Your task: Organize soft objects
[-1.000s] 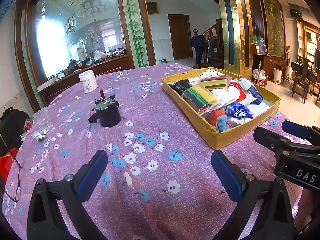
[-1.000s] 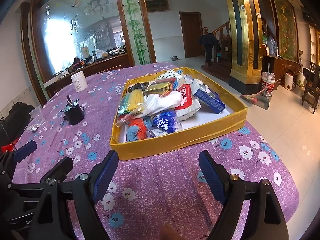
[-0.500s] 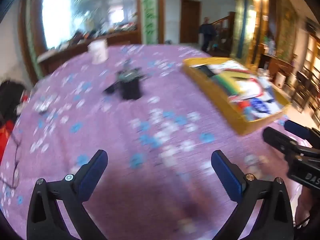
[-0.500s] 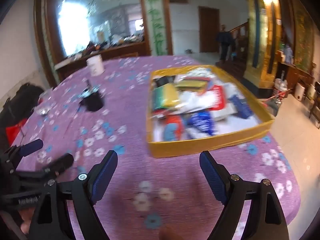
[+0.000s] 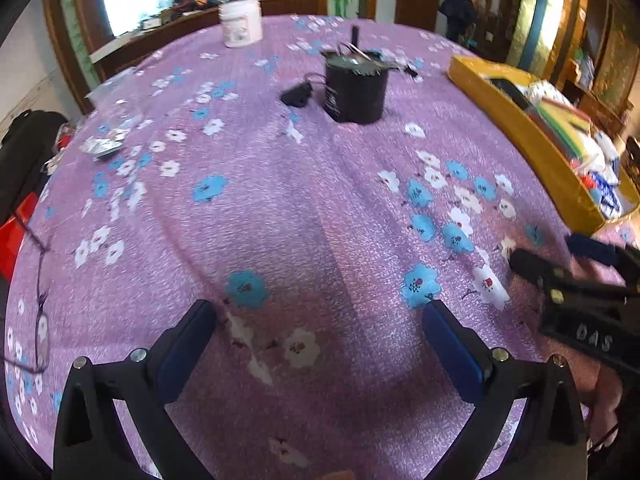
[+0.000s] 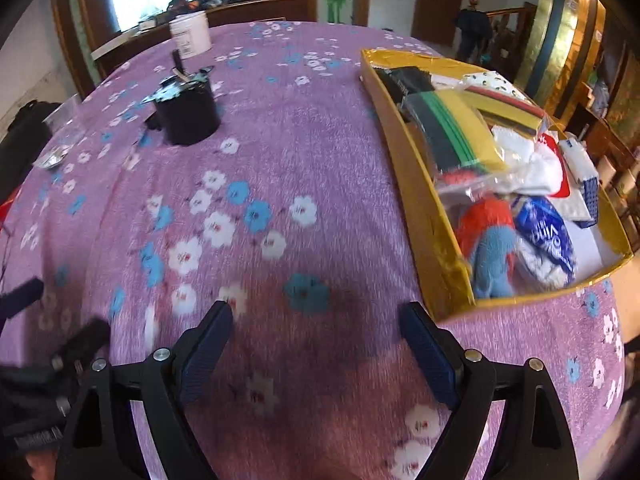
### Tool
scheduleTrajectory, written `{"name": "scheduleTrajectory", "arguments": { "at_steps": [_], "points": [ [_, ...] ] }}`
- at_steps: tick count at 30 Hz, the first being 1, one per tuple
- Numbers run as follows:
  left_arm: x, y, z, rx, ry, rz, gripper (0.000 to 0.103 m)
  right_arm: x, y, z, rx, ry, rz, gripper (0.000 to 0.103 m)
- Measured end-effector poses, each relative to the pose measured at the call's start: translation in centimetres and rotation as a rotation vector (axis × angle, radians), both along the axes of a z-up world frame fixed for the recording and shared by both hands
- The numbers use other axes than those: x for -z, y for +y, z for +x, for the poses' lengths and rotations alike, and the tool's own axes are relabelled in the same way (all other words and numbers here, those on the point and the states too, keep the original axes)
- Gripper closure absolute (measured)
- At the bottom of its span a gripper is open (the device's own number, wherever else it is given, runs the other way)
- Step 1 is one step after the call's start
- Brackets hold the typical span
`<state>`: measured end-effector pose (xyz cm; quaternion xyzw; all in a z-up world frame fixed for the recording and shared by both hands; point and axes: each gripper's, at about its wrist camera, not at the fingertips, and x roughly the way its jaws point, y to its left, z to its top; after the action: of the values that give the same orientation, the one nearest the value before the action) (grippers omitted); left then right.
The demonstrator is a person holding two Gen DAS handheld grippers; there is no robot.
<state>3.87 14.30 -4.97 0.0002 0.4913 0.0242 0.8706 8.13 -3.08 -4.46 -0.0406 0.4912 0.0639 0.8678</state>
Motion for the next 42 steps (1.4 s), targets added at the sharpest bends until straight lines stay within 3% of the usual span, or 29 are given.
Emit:
{"name": "scheduleTrajectory", "arguments": {
  "at_steps": [3,8,14,42],
  "points": [
    [0.2,-0.4,0.4,0.025,0.014,0.033,0.0,0.4,0.3,0.9,0.027,0.001,0.017,0.0],
    [0.4,0.6,1.8,0.056,0.017,0.033,0.0,0.4,1.1,1.9,0.076,-0.023,0.005,0.001],
    [0.6,1.3,2.1,0.058,0.027,-0.028,0.0,0.5,1.3,2.0,0.076,-0.023,0.005,0.001],
    [0.3,1.4,3.3,0.041,-0.003,-0.029,0.0,0.4,1.3,2.0,0.076,-0.023,0.006,0.001]
  ]
}}
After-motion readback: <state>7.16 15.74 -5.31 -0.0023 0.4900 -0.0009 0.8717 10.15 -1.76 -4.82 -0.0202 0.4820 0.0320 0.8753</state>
